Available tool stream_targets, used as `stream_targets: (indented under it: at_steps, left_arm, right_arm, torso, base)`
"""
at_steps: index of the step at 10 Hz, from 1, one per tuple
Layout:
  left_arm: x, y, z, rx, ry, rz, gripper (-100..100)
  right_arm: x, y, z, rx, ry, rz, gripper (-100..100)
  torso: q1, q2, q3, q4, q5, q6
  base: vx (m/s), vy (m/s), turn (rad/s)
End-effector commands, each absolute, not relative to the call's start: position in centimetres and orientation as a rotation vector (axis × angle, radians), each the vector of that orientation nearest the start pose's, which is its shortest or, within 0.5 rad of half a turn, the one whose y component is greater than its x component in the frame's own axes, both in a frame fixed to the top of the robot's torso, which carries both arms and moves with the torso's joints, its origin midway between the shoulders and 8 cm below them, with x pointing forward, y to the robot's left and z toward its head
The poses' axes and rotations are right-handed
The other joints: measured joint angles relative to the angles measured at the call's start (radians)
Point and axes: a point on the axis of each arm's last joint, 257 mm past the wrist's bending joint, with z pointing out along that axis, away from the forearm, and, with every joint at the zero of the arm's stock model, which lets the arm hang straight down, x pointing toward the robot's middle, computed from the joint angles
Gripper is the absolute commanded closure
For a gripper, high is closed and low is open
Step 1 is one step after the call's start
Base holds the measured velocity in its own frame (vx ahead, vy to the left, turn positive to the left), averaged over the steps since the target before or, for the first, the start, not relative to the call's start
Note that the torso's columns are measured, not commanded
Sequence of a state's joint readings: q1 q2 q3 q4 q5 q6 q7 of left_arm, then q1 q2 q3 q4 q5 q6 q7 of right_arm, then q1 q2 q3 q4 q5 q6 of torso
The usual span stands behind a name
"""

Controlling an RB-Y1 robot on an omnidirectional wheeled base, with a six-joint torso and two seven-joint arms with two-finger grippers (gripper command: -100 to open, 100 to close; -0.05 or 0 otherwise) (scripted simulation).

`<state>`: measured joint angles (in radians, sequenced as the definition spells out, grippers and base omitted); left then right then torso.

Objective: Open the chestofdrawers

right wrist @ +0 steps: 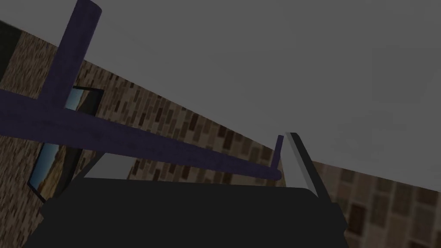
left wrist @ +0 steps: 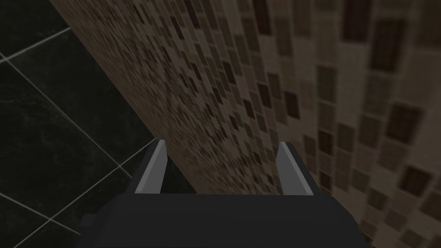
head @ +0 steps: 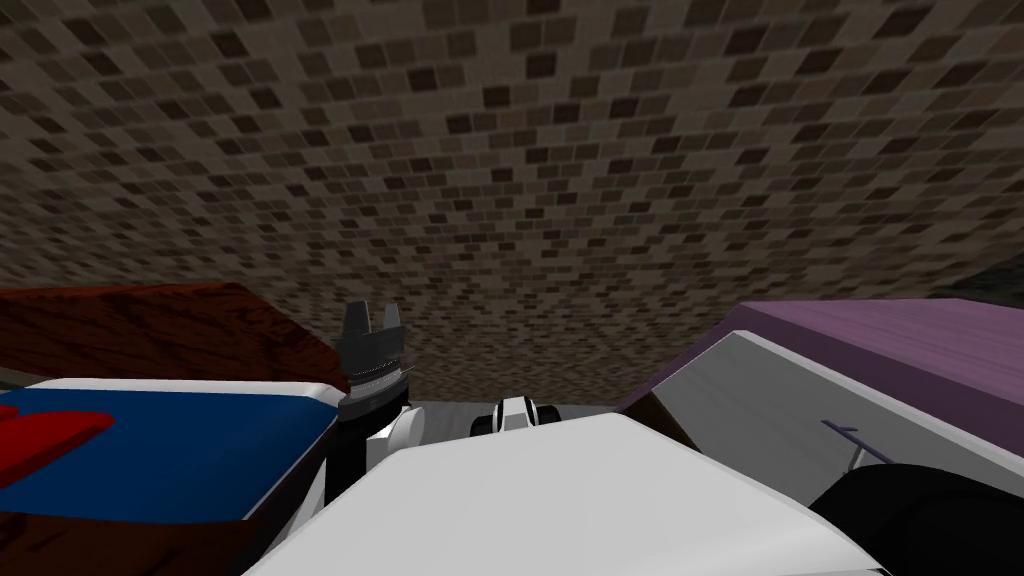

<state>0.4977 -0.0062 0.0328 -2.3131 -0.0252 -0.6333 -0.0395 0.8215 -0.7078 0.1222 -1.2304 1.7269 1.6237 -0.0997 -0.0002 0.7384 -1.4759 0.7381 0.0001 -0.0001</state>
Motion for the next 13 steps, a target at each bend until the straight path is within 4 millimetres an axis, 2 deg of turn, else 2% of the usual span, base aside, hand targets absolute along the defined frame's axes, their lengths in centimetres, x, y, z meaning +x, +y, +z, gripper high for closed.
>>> stream_targets:
  at_steps: [1,8,13]
  left_arm:
    - [31.1,27.9,6.3,-0.490,0.514,-1.253,0]
    - [31.1,27.9,6.3,-0.490,0.514,-1.253,0]
    - [31.1,27.9,6.3,-0.490,0.514,-1.253,0]
  right_arm:
    - [0.9,-65.8,-16.3,-0.290,1.270,-2.052,-100]
    - [-0.7,-65.3,-15.7,-0.573,1.372,-1.886,-100]
    - [-2.5,-64.9,-15.9,-0.695,1.455,-1.810,-100]
  torso:
    - [0.000,0.000,0.000,0.000,0.000,0.000]
    - [0.002,0.004,-0.001,0.000,0.007,0.004]
    - [0.002,0.007,-0.001,0.000,0.011,0.007]
  base:
    - [-0.032,-0.004,0.027]
    - [-0.026,0.004,0.076]
    - [-0.024,0.001,0.061]
